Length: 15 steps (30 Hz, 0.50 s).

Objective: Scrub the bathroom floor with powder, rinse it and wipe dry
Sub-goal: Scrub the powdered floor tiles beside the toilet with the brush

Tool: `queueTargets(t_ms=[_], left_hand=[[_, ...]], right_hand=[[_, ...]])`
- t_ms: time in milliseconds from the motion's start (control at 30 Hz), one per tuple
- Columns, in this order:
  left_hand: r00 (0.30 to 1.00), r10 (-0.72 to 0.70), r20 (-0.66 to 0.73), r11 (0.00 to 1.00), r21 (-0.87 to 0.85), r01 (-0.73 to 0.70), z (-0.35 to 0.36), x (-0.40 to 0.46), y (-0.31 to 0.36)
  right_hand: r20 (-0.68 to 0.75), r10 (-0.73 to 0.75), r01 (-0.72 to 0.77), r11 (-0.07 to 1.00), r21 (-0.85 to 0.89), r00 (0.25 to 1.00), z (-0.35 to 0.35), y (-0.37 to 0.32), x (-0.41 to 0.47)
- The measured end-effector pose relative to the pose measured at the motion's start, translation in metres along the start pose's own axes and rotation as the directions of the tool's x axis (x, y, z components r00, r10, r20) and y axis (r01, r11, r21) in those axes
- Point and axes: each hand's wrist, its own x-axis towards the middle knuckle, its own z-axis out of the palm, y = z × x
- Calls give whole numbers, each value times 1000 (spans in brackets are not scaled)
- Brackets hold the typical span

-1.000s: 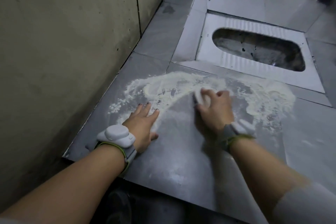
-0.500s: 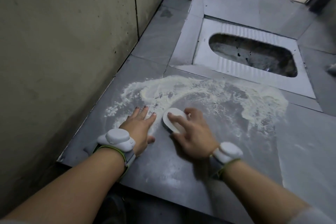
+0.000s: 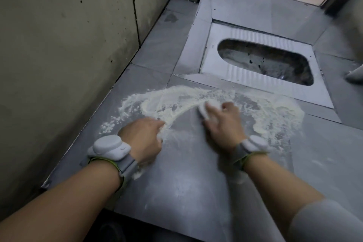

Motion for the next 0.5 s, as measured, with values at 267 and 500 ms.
queueTargets(t_ms=[267,500], left_hand=[[990,22,136,999,-38,-17,27,16,-7],[995,19,102,998,-65,-12,28,14,-7]], right_hand=[[11,-21,19,980,197,1000,-26,7,-7],[176,-289,270,955,122,941,9,-51,-1]])
